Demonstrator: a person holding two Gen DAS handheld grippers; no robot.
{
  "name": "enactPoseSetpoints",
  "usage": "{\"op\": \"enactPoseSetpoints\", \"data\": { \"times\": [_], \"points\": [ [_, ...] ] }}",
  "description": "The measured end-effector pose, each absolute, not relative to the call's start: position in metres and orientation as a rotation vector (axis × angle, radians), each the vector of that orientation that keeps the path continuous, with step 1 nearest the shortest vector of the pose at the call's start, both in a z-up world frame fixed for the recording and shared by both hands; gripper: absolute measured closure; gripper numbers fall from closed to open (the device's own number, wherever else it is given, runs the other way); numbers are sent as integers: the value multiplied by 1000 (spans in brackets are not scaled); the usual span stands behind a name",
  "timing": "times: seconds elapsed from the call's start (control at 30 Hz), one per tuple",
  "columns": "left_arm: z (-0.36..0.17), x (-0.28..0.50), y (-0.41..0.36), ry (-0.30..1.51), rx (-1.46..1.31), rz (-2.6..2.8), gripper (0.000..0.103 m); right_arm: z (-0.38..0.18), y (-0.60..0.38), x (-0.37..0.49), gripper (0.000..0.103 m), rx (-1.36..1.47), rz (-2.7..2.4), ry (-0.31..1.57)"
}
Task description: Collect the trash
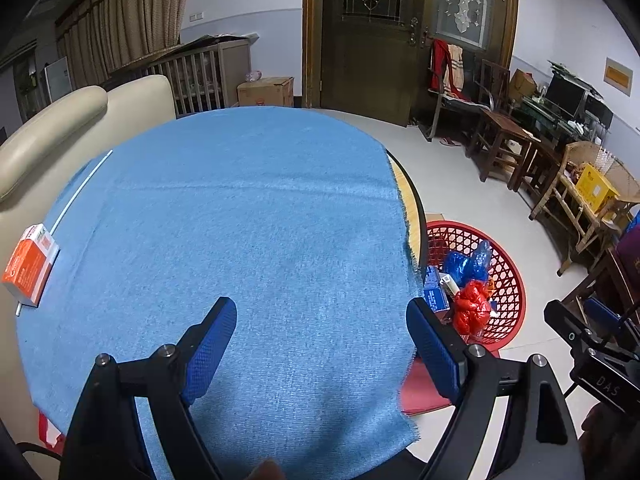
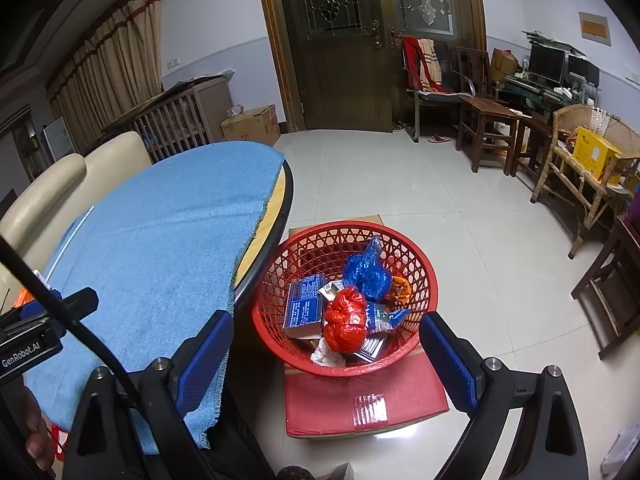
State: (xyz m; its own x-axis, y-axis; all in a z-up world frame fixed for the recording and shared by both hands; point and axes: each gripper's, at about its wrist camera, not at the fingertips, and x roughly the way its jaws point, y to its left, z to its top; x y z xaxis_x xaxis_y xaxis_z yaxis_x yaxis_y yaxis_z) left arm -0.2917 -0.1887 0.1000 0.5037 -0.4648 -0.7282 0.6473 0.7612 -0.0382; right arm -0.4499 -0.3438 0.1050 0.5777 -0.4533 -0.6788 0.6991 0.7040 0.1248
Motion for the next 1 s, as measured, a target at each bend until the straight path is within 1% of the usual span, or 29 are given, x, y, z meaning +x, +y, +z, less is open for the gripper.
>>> {"op": "enactPoseSetpoints", "data": {
  "times": [0.27, 1.0],
  "points": [
    [105, -299, -190, 764, 279, -687, 16, 105, -342, -448, 7, 398, -692, 666],
    [109, -302, -193, 746, 287, -696, 16, 107, -342, -448, 7, 397, -690, 668]
  ]
}}
